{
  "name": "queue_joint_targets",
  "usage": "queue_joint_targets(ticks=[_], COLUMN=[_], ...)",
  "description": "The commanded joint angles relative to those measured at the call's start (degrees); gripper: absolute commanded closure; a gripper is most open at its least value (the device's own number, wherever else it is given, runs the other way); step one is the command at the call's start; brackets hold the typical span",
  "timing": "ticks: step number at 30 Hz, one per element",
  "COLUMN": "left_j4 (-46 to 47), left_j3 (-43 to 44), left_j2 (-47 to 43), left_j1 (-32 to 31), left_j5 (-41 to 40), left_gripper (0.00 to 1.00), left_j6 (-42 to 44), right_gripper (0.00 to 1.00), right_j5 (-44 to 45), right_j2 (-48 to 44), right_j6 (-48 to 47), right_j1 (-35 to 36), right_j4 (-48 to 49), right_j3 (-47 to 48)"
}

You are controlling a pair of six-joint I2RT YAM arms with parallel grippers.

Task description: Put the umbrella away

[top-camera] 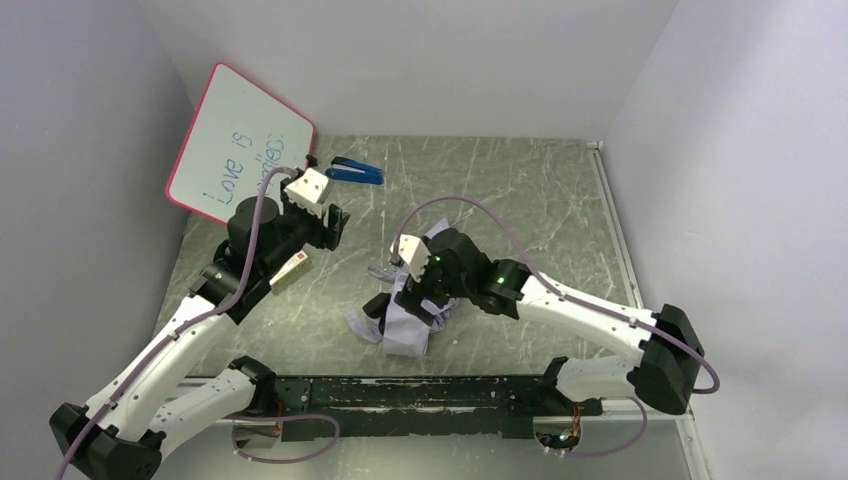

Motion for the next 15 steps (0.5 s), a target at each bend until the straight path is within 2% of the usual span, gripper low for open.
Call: queue_joint_targets(ticks=[1, 11, 15], left_j4=[-0.71, -1.82, -1.37], left_j3=[-0.76, -0.99, -1.57], left_j2=[-1.05, -1.66, -1.55], left_j1=[0.34, 0.34, 0.34], left_j5=[-1.75, -1.98, -1.57], left_gripper=[0.31, 0.31, 0.31], left_j6=[-0.30, 0.67, 0.39], right_gripper=[0.00, 0.00, 0.00], right_j5=[2.07, 15.05, 17.52], right_j2=[4.74, 17.30, 21.18], right_j6=[-4.51, -5.92, -5.75], right_j1=[0.82, 1.67, 1.45], right_j4=[3.49, 3.31, 2.78], right_j3=[0.31, 2.20, 2.14])
